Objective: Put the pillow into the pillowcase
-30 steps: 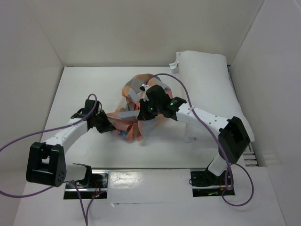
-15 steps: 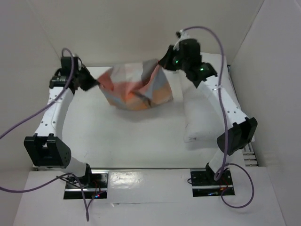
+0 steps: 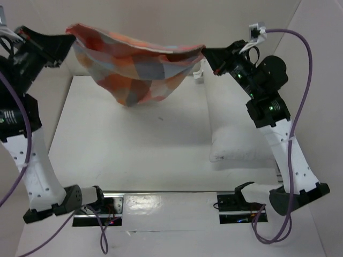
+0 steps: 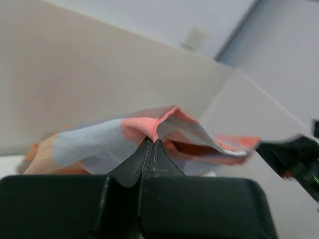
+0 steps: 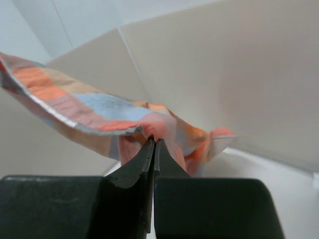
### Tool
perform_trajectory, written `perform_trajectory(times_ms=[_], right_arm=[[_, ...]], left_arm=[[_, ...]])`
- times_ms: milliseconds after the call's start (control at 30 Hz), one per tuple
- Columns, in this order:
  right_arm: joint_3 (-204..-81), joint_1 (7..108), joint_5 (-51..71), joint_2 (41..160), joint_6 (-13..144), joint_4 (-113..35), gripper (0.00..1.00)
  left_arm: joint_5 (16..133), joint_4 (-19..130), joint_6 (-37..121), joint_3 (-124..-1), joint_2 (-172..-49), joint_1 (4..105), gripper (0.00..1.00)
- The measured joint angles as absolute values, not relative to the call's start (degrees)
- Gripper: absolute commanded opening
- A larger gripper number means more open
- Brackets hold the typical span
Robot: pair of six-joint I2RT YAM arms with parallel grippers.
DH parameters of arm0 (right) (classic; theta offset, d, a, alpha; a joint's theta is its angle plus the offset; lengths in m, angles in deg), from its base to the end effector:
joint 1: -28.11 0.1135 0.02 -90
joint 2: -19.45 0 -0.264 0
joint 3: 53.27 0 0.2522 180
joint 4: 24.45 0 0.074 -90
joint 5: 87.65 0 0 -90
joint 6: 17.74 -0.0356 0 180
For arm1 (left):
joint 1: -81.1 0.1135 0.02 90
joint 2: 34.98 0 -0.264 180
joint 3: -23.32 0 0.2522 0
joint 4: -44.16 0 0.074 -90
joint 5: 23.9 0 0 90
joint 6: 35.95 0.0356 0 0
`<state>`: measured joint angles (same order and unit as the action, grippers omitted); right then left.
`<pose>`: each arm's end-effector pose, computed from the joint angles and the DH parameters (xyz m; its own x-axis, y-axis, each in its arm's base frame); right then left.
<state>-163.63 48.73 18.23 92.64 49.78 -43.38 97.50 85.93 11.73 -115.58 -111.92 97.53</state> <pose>0.2281 0.0963 0.5525 0.0482 0.4111 -0.9103 -0.6497 0.7051 0.2840 0.1749 0.0322 0.6293 0.0915 -0.5721 -0.8150 0.3912 0.7733 -0.4989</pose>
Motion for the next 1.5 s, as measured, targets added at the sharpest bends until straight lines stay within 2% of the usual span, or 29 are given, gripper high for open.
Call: perform_trajectory(times_ms=[167,267,500,700,733,767,800,833,900,967,1000,1033,1167,1333,1500], right_arm=[[-149.35,46.9,17.82,85.43,51.09,-44.5,0.0],[-142.75,45.34,17.77,85.19,51.33,-47.03,0.0],[-139.74,44.4,14.12,91.68,50.61,-54.25,0.0],[-137.73,39.9,9.47,88.77,50.17,-55.56,0.0],[-137.09,38.28,8.98,87.64,50.19,-55.67,0.01],[-136.81,36.75,8.53,86.74,50.22,-55.82,0.12],[-136.76,35.2,8.11,86.13,50.24,-55.99,0.27],[-136.79,33.67,7.65,85.74,50.28,-56.08,0.62],[-137.66,31.36,6.86,85.63,51.0,-57.66,0.79],[-138.75,28.67,6.89,86.85,51.11,-59.12,0.86],[-139.06,27.9,7.32,87.42,51.2,-59.56,0.88],[-139.13,27.47,7.85,87.88,51.33,-59.8,0.91],[-140.74,30.68,9.18,89.56,51.9,-61.83,0.94],[-148.61,51.77,5.79,96.58,54.41,-63.51,0.99],[-153.84,74.61,-1.2,110.8,56.18,-64.76,0.99]], left_arm=[[110.5,78.24,10.68,-95.51,-100.62,96.52,0.0],[114.5,78.48,10.9,-85.72,-98.57,95.47,0.0],[116.89,82.04,13.41,-83.4,-108.14,91.82,0.0],[125.72,82.76,19.51,-81.18,-109.61,85.59,0.0],[126.72,82.81,20.4,-80.17,-109.56,84.76,0.21],[127.07,82.79,21.34,-79.19,-109.54,84.19,0.53],[127.01,83.16,22.48,-78.27,-109.59,83.78,0.73],[126.92,83.81,22.79,-77.66,-109.76,83.54,0.84],[126.83,86.3,25.34,-78.07,-111.33,83.38,0.98],[125.0,89.17,27.97,-80.1,-113.96,83.38,0.97],[122.72,90.46,28.97,-81.04,-115.46,83.36,0.85],[119.66,91.59,29.58,-81.61,-116.84,83.45,0.81],[104.67,95.09,29.41,-81.92,-123.16,86.09,0.87],[88.38,96.58,26.2,-81.35,-134.35,89.46,0.9],[80.12,97.26,23.86,-80.96,-144.27,89.85,0.93]])
